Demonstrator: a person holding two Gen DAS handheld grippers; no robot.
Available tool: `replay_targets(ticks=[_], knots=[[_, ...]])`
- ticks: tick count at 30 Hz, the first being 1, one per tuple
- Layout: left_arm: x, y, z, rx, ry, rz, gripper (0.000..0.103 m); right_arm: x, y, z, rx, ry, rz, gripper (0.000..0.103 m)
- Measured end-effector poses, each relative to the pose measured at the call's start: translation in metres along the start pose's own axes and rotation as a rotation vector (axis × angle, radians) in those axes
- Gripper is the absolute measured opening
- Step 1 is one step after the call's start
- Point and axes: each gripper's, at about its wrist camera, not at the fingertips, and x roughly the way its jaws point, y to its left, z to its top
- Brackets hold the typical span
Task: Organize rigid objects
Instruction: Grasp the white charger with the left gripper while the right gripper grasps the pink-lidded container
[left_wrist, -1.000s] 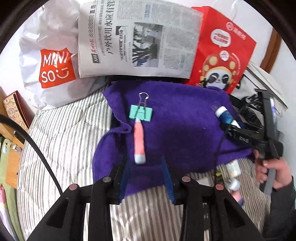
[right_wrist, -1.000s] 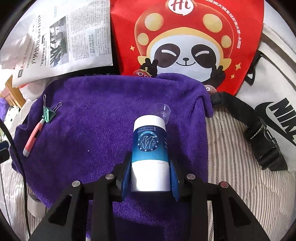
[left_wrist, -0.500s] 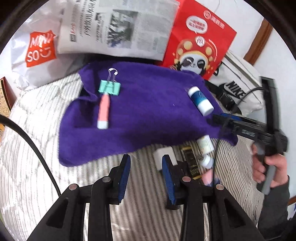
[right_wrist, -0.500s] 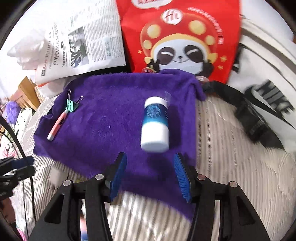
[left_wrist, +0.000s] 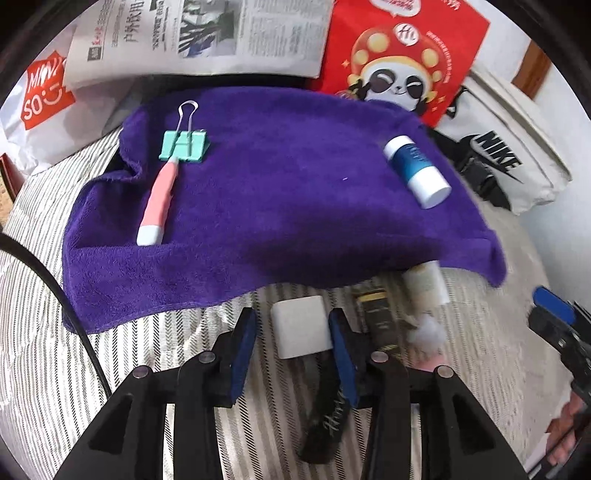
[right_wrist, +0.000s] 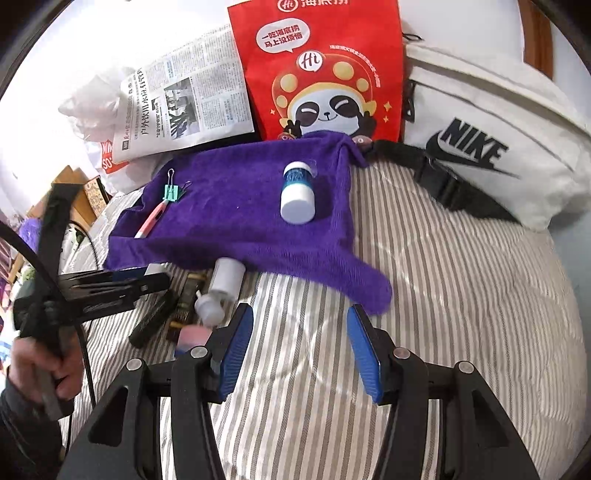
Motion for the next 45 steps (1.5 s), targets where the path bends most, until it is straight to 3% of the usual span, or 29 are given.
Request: replay_targets(ticks=[9, 11, 18, 24, 27, 29, 36, 39, 45], knots=[[-0.002, -0.001, -0.005, 0.064, -0.018, 0.092, 0.038, 0.005, -0.012, -0.018, 0.078, 0.027, 0.022, 0.053], [-0.001, -0.005, -0.005, 0.089, -0.036, 0.109, 0.025, 0.007, -0.012, -0.020, 0.080, 0.037, 0.024, 0.053], [-0.012, 0.009, -0.016, 0.101, -0.035, 0.108, 0.025, 0.013, 0.004, -0.024, 0.051, 0.061, 0.030, 0.053], [-0.030, 0.054, -0.032, 0.011, -0.049, 0.122, 0.025, 0.022, 0.034, -0.023, -0.019, 0.077, 0.053, 0.053], [-0.034, 0.066, -0.038, 0.013, -0.057, 0.154, 0.025, 0.026, 0.047, -0.025, -0.040, 0.087, 0.065, 0.053], [-0.035, 0.073, -0.042, -0.006, -0.083, 0.124, 0.025, 0.026, 0.056, -0.027, -0.052, 0.089, 0.077, 0.053], [-0.035, 0.064, -0.056, 0.039, -0.189, 0.174, 0.026, 0.030, 0.077, -0.032, -0.094, 0.099, 0.076, 0.053], [-0.036, 0.070, -0.056, 0.016, -0.196, 0.143, 0.026, 0.033, 0.082, -0.032, -0.108, 0.101, 0.063, 0.053], [-0.036, 0.067, -0.056, 0.023, -0.196, 0.155, 0.026, 0.049, 0.090, -0.033, -0.141, 0.114, 0.020, 0.053]])
